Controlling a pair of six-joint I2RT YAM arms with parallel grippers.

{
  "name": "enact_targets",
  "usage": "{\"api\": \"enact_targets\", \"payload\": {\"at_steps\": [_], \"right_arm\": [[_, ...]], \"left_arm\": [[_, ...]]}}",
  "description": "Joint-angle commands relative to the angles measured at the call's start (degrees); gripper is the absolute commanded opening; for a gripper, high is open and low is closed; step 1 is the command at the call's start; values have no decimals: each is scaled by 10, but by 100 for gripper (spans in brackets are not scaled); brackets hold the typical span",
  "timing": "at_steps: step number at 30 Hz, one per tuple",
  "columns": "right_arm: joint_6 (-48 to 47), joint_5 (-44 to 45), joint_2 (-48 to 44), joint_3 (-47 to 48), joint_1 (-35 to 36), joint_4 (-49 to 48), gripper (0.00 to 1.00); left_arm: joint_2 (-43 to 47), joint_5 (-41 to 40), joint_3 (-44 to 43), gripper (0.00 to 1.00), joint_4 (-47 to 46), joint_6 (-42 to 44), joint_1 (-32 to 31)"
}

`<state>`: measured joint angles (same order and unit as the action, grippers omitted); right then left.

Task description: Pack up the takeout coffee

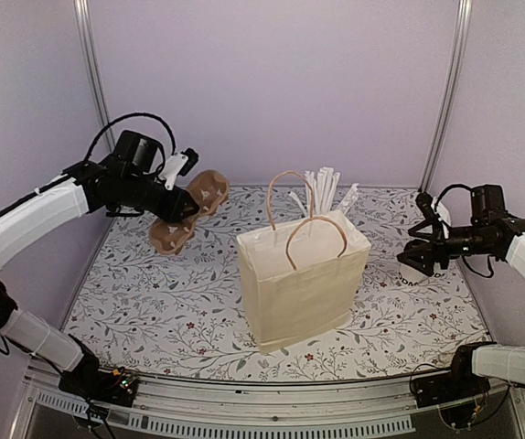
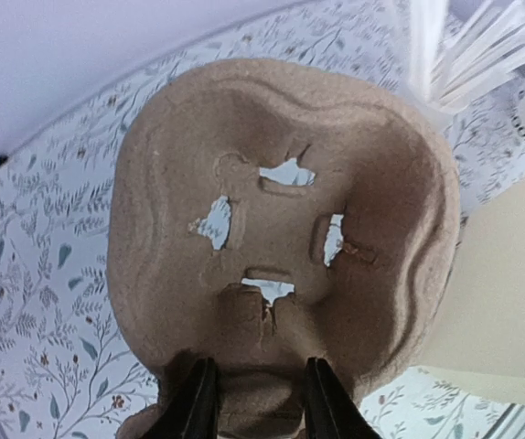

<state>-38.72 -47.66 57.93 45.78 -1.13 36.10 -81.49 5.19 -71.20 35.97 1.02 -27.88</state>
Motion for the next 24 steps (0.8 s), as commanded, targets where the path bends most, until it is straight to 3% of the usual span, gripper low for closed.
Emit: {"api": "enact_targets", "payload": {"at_steps": [1,5,11,17,24], "right_arm": [[-18,21,-11,90,3,63,99],[-27,-19,8,182,4,126,99],[-25,-84,25,230,43,150,99],[-32,-66,30,187,49,125,99],[-7,-48,-29,34,49,30,99]], "left_arm": [[38,20,-113,27,30,-8,-67],[59,73,-193,25,-18,-36,-92],[83,173,-184,26,-194,-95,-117],[67,249,-143,26,-313,-150,-162],[19,232,-121,26,-368,-158,-222]]}}
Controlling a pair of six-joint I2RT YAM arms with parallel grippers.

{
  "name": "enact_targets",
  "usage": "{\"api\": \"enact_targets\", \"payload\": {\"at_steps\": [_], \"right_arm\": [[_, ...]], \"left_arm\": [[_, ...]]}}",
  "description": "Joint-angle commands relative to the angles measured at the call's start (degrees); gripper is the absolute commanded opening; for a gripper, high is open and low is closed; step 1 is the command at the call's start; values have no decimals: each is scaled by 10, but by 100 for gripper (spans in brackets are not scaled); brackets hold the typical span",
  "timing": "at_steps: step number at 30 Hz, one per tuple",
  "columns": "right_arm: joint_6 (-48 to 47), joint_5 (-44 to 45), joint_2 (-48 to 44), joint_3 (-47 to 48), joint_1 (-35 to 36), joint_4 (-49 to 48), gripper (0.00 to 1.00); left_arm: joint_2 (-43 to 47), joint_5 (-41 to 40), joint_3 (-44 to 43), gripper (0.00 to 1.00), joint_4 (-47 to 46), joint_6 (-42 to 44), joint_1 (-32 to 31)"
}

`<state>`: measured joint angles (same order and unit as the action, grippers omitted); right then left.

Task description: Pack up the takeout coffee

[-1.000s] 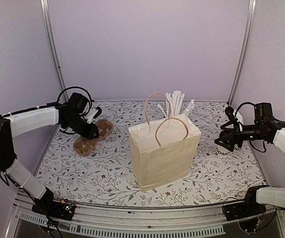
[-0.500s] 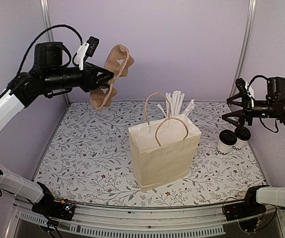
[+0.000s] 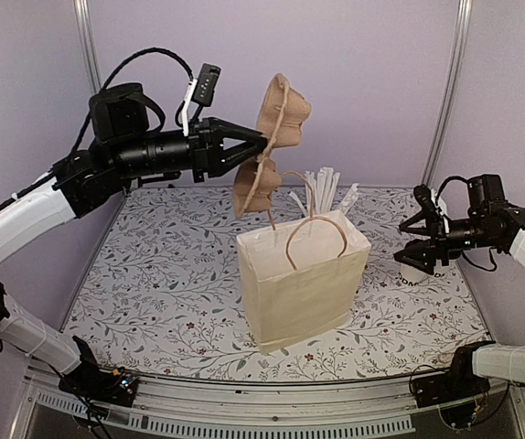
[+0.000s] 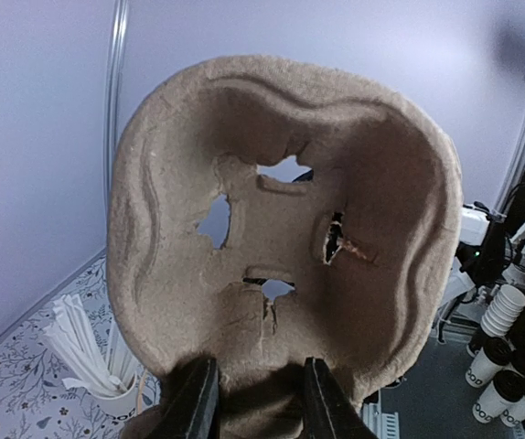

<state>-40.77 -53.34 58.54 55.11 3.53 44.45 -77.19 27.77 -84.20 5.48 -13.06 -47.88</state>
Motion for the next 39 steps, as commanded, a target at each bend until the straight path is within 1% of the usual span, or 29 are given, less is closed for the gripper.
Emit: {"api": "enact_targets", "payload": {"at_steps": [1,3,4,7,15,19,23,27,33,39], "right_arm": [[17,10,-49,-78,3,-71,99],[37,9,-73,-124,1,-119,99],[40,8,-86,-142,1,-123,99],[37,21,-99,-136,1,-122,99],[42,22,-98,-145,1,-141,99],[43,24,-100,-145,1,-141,99],[43,25,-105,-145,2,-140,99],[42,26,-108,-147,1,-142,99],[42,26,-106,-149,1,-144,99],[42,29,-105,-151,1,-146,99]], "left_arm": [[-33,4,5,26,-65,-18,-27],[-53,-6,-7,26,-57,-21,-36],[-64,-14,-18,26,-29,-20,-41],[-90,-35,-40,25,-3,-7,-62],[-118,-114,-36,25,-6,-13,-103],[-133,-131,-37,24,-3,-20,-114],[-149,-163,-53,24,37,-9,-130],[-153,-199,-49,24,68,-10,-134],[-144,-209,-37,24,103,-26,-134],[-143,-226,-33,24,167,-43,-134]]}}
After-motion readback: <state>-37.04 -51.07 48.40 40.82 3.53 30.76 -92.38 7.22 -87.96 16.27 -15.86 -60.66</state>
